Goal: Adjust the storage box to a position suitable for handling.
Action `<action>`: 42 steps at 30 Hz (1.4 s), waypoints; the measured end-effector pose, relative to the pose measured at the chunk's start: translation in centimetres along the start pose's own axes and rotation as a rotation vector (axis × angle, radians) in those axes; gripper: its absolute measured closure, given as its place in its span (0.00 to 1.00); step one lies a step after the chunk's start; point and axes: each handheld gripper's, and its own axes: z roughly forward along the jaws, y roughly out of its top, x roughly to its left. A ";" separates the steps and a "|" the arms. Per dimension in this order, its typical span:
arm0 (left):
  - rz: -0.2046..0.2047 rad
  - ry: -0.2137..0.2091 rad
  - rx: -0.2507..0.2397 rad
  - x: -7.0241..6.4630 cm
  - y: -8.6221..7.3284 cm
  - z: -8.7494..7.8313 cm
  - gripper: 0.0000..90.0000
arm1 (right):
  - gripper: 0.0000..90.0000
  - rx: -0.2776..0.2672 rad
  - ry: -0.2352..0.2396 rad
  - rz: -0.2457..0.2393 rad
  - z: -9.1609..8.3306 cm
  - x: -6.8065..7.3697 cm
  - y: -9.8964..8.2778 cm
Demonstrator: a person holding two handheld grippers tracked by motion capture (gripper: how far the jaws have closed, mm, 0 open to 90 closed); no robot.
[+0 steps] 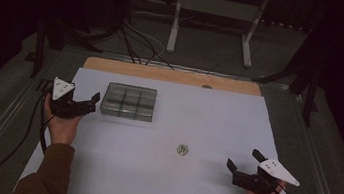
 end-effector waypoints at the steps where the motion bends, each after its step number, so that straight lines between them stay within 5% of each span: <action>1: 0.000 0.002 0.006 0.1 0.1 0.2 0.11 | 0.00 0.001 0.000 0.001 0.0 0.0 0.0; 11: -0.033 0.032 0.073 1.1 -0.3 2.9 0.40 | 0.00 0.006 -0.001 0.000 0.1 0.0 -0.1; 12: -0.028 0.029 0.086 1.1 -0.5 3.2 0.55 | 0.00 0.008 -0.001 -0.002 0.1 0.1 -0.1; 18: -0.063 0.018 0.173 1.1 -1.6 5.2 1.00 | 0.00 0.010 -0.001 -0.007 0.2 0.1 -0.1; 29: -0.035 0.036 0.279 -0.1 -3.5 8.1 1.00 | 0.00 0.013 -0.004 -0.008 0.2 0.0 -0.2; 36: -0.063 0.011 0.284 0.1 -3.8 8.2 1.00 | 0.00 0.017 -0.001 -0.006 0.4 -0.1 -0.2; 42: -0.060 -0.014 0.282 -1.2 -4.0 8.0 1.00 | 0.00 0.028 0.005 0.030 2.3 -0.7 0.6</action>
